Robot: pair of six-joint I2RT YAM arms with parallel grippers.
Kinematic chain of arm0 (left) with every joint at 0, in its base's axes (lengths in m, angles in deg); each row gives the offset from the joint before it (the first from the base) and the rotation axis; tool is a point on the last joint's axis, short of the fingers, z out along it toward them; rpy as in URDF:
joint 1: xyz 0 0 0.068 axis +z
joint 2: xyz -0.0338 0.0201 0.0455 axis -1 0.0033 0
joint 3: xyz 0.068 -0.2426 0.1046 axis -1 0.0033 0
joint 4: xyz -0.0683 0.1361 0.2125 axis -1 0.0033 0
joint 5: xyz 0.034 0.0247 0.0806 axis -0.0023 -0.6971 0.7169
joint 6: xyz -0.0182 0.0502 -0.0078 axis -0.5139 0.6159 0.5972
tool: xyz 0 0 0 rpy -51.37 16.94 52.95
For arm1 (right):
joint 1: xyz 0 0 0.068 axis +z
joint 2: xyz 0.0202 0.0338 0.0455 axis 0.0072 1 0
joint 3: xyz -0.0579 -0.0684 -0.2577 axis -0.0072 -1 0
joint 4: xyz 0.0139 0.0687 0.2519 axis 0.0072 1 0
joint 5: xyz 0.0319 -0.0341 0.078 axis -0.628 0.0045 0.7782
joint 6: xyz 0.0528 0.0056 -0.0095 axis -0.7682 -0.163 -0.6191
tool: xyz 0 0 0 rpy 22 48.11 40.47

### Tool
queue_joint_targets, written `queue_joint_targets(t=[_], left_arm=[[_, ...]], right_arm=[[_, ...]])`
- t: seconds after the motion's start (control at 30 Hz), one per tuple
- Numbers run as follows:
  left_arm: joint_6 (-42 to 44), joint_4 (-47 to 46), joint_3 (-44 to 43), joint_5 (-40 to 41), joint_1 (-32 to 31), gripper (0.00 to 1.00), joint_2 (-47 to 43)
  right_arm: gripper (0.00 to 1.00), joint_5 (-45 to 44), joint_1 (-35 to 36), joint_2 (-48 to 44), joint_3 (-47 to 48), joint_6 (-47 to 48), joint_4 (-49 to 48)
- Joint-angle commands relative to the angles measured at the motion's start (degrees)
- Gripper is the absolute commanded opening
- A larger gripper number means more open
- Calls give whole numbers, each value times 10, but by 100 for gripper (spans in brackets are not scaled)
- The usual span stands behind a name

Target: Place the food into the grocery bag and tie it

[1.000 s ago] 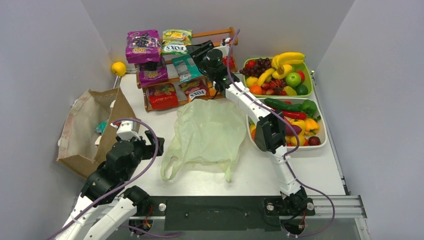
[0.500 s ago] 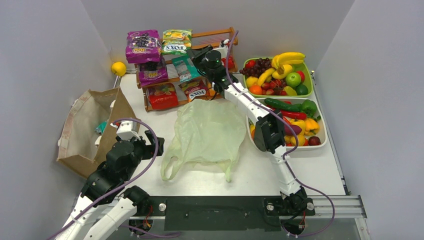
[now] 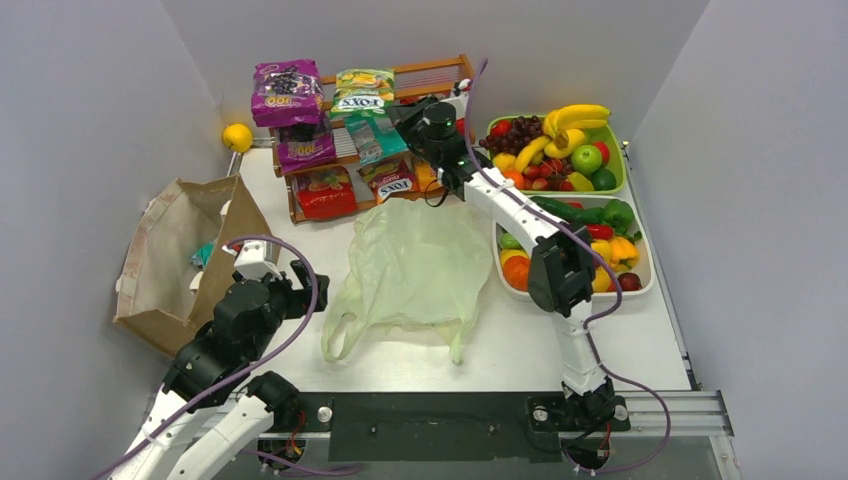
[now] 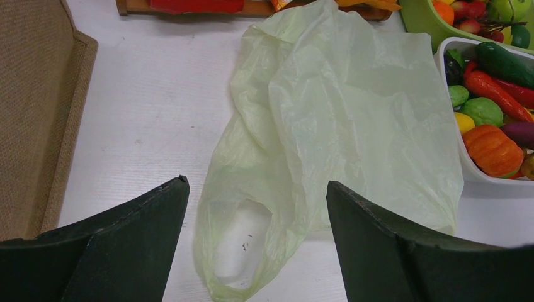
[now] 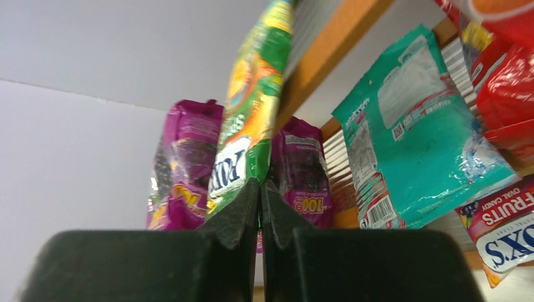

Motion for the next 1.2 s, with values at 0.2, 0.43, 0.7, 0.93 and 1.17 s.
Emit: queue_joint_targets(t=[0.2, 0.43, 0.7, 0.93, 1.17], left_arm=[[8, -14, -11, 0, 4, 80, 19], [-15, -14, -39, -34, 4, 85, 57], [20, -61, -105, -131, 4, 85, 129], [113, -99, -207, -228, -12, 84, 238], [205, -110, -363, -259, -31, 85, 340]], right_arm=[[0, 20, -49, -184, -75, 107, 24], [0, 70, -62, -266, -97, 208, 108], [0, 104, -73, -364, -98, 286, 252], [0, 106, -70, -453, -160, 299, 312], [0, 99, -53, -524, -209, 310, 352]])
